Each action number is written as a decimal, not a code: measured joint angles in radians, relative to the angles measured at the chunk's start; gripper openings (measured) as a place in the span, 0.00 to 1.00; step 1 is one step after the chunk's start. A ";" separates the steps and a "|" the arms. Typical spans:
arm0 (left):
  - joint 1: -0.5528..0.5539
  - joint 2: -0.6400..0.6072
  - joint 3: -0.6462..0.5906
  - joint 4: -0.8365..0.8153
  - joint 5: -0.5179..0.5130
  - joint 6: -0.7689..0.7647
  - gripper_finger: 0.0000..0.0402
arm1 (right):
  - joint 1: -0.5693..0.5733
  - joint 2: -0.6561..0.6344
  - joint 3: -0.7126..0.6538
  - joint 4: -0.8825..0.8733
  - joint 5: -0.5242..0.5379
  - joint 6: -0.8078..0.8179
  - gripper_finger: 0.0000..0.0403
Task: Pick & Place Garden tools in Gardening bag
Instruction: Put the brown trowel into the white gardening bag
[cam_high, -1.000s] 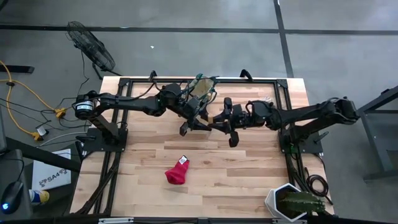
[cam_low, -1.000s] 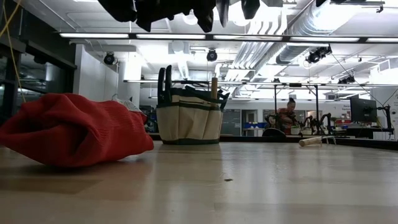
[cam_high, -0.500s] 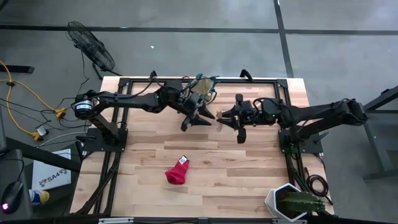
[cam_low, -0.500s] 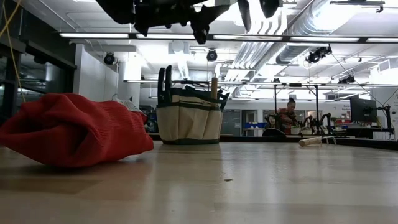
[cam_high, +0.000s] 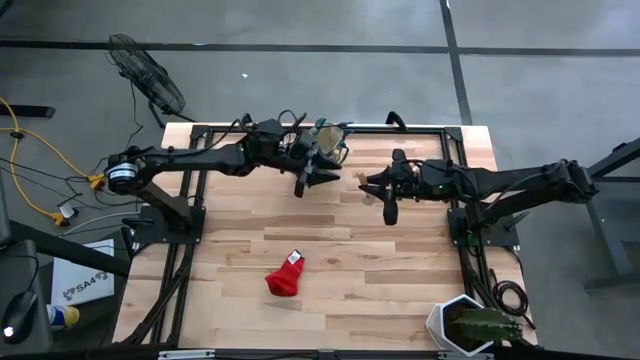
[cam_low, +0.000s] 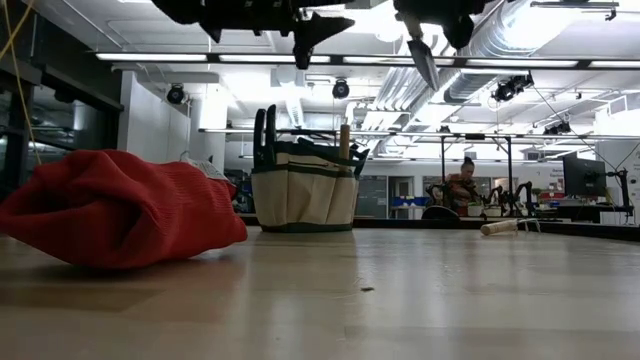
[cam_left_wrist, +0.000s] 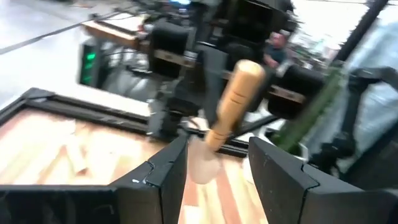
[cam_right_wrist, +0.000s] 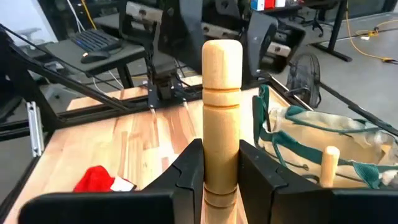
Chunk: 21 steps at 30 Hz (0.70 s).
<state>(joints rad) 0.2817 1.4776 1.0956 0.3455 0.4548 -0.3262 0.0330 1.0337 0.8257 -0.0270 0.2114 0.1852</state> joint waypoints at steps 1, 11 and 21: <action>0.000 -0.004 0.008 -0.033 -0.025 -0.002 0.41 | 0.000 0.002 0.000 -0.002 0.000 0.001 0.15; -0.014 0.045 0.341 -0.606 -0.238 0.173 0.41 | -0.001 0.072 0.000 0.012 0.058 -0.002 0.15; -0.014 0.047 0.399 -0.633 -0.321 0.183 0.41 | -0.024 0.085 0.000 0.087 0.174 -0.001 0.15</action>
<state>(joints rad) 0.2680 1.5242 1.4948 -0.2878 0.1341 -0.1429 0.0092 1.1188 0.8257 0.0595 0.3852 0.1841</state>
